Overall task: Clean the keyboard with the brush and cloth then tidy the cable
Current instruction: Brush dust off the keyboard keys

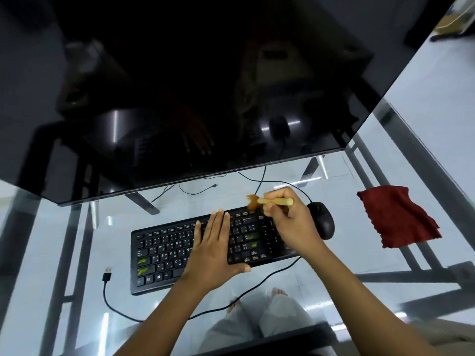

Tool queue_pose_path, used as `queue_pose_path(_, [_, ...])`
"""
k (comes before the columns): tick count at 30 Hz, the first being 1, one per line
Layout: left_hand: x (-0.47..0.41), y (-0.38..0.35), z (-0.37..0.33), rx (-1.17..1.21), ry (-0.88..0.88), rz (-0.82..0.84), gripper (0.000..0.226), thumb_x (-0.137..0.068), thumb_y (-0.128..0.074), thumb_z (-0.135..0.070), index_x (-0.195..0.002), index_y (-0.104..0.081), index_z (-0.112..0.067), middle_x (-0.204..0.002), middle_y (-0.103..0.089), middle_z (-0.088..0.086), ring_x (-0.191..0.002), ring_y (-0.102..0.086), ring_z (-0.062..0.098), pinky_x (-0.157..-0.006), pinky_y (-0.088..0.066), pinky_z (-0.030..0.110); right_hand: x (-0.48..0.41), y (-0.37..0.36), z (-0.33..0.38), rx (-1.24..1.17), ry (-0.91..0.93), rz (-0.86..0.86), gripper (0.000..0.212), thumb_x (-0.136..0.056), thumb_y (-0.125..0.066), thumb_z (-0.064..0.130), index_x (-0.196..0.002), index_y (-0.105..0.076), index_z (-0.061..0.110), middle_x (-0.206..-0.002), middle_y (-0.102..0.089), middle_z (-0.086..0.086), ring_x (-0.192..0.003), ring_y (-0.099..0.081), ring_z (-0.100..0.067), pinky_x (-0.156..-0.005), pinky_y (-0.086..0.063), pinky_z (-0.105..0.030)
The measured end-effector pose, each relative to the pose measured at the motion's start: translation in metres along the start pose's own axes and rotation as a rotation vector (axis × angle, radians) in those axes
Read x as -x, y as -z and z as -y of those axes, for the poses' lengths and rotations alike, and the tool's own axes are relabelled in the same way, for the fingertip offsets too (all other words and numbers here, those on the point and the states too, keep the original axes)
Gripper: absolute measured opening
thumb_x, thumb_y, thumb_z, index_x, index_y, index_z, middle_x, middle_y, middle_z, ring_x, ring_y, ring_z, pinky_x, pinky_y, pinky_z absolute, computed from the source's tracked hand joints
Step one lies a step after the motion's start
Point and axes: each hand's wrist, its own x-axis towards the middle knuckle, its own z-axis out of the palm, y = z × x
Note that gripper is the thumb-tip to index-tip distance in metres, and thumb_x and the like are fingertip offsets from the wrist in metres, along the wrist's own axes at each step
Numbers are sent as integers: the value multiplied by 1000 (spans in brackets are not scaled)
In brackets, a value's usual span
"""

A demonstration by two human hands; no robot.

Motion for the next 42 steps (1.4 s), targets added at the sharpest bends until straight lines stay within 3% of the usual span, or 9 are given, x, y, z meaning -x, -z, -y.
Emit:
queue_pose_path(3, [7, 0, 9, 17, 36, -20, 129, -61, -44, -88, -152, 5, -12, -161, 7, 5, -146, 16, 16, -117, 10, 49, 2, -17, 4, 65, -5, 210, 12, -94, -52, 5, -94, -59, 16, -86, -72, -1, -78, -72, -13, -80, -59, -34])
queue_pose_path(7, [18, 0, 19, 30, 100, -44, 129, -60, -41, -89, -152, 9, -12, -159, 14, -1, -145, 19, 13, -116, 13, 47, 3, -26, 6, 5, 22, 21, 12, -94, -53, 3, -97, -56, 14, -89, -69, 4, -79, -70, -4, -78, -57, -25])
queue_pose_path(11, [28, -1, 23, 38, 82, -25, 128, -65, -51, -82, -151, 16, -16, -156, 24, -5, -143, 25, 11, -117, 12, 48, 8, -36, 11, 58, -20, 365, 6, -95, -53, 7, -95, -56, 13, -83, -71, -7, -70, -71, -12, -73, -60, -35])
queue_pose_path(22, [44, -5, 42, 91, 166, -143, 126, -63, -50, -85, -152, 1, -13, -161, 6, 2, -148, 11, 16, -118, 7, 50, 20, -59, 15, 20, 117, 61, 7, -91, -62, 10, -92, -61, 17, -83, -68, 10, -75, -66, -9, -68, -54, -28])
queue_pose_path(27, [65, -13, 58, 157, 215, -192, 118, -73, -41, -86, -153, -2, -9, -161, 0, 2, -149, 4, 16, -118, 7, 45, 25, -75, 17, 36, 30, 413, 16, -92, -59, 10, -87, -62, 25, -84, -72, 5, -73, -68, -24, -70, -57, -43])
queue_pose_path(31, [75, -18, 65, 144, 213, -209, 114, -77, -42, -83, -153, -3, -9, -162, -1, 1, -149, 1, 16, -118, 2, 48, 10, -79, 26, -40, 99, 114, 8, -93, -59, 5, -91, -61, 13, -85, -70, 9, -75, -68, -5, -70, -55, -20])
queue_pose_path(34, [78, -20, 68, 134, 216, -205, 112, -78, -42, -82, -153, -4, -8, -162, -2, 3, -149, 1, 18, -117, 0, 49, 10, -90, 34, -15, -17, 456, 7, -96, -56, 13, -90, -59, 11, -84, -72, -7, -74, -71, -20, -75, -60, -37])
queue_pose_path(38, [77, -17, 65, 124, 202, -207, 109, -81, -40, -80, -153, -3, -8, -162, -4, 4, -149, -2, 18, -118, 1, 48, 7, -99, 37, 60, 125, 212, 6, -95, -57, 16, -90, -61, 17, -84, -70, 2, -75, -66, -9, -69, -53, -23])
queue_pose_path(42, [80, -13, 68, 163, 231, -265, 106, -81, -40, -79, -153, -7, -8, -161, -6, 4, -149, -3, 19, -118, -1, 50, 15, -110, 46, 12, 23, 535, 8, -95, -57, 15, -89, -62, 11, -83, -72, -3, -72, -70, -14, -71, -60, -33])
